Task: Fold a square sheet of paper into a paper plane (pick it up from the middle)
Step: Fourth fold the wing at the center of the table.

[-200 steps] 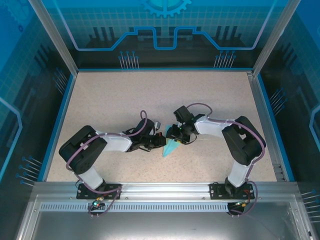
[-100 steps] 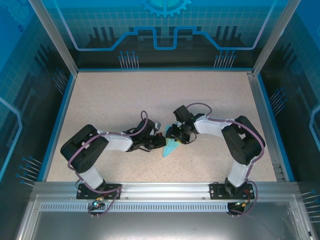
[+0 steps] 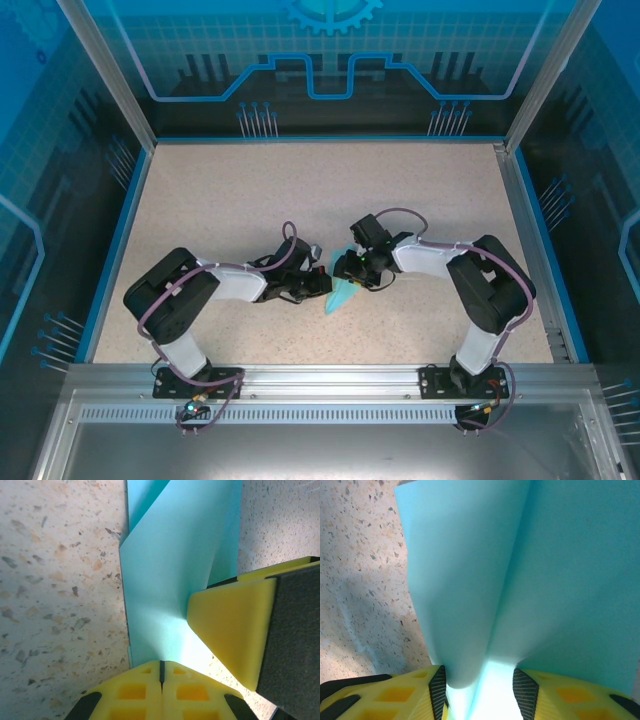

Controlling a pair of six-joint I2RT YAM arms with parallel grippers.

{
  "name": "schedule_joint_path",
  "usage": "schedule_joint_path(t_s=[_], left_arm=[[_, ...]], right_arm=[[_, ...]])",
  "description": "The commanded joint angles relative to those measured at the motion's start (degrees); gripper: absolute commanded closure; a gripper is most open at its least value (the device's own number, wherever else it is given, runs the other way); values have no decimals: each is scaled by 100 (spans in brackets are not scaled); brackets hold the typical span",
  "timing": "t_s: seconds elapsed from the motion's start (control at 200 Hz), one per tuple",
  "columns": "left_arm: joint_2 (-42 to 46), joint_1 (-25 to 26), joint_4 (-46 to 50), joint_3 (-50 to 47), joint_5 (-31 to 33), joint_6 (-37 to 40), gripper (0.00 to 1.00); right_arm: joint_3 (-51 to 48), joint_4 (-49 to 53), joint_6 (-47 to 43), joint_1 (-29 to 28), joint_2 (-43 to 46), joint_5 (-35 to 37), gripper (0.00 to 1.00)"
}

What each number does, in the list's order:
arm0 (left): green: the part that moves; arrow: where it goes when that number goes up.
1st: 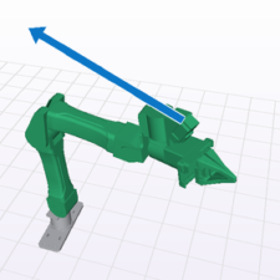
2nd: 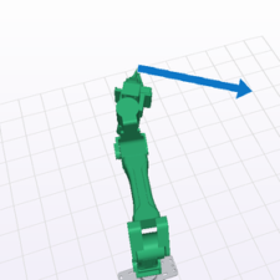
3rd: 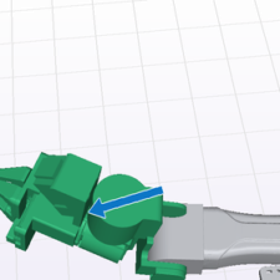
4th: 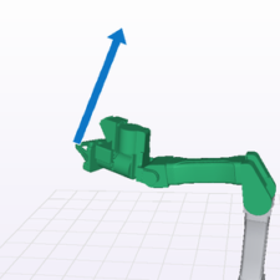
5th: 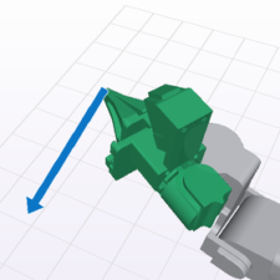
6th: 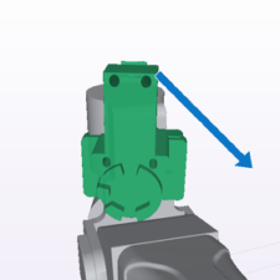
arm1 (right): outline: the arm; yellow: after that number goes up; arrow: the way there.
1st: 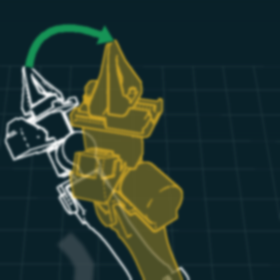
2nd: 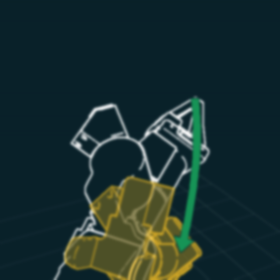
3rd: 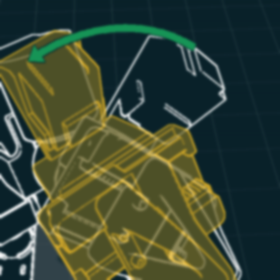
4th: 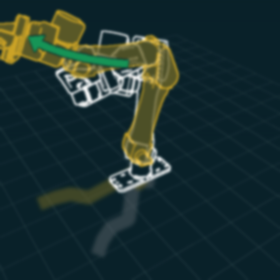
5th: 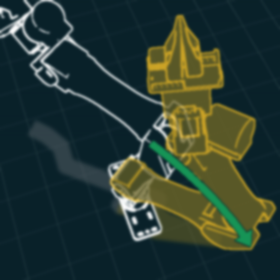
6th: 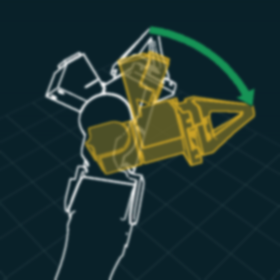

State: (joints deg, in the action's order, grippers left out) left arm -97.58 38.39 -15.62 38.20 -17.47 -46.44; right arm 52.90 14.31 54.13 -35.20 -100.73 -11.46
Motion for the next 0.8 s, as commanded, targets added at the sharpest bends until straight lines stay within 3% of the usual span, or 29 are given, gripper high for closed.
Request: schedule_joint_path(t_s=[0.0, 0.38, 0.57, 0.795], left_arm=[[-94, -32, 232, 127, -89, 107, 100], [286, -97, 285, 149, -54, -8, 94], [653, -279, 232, -61, 261, -264, 98], [550, -291, 28, -58, -13, -322, 97]], right_arm=[[-367, 612, -78, -21, -584, 336, 56], [-63, 976, -137, -24, -969, 399, 62], [-26, 1022, -145, -29, -1037, 397, 62], [6, 1096, -156, -31, -1085, 425, 62]])
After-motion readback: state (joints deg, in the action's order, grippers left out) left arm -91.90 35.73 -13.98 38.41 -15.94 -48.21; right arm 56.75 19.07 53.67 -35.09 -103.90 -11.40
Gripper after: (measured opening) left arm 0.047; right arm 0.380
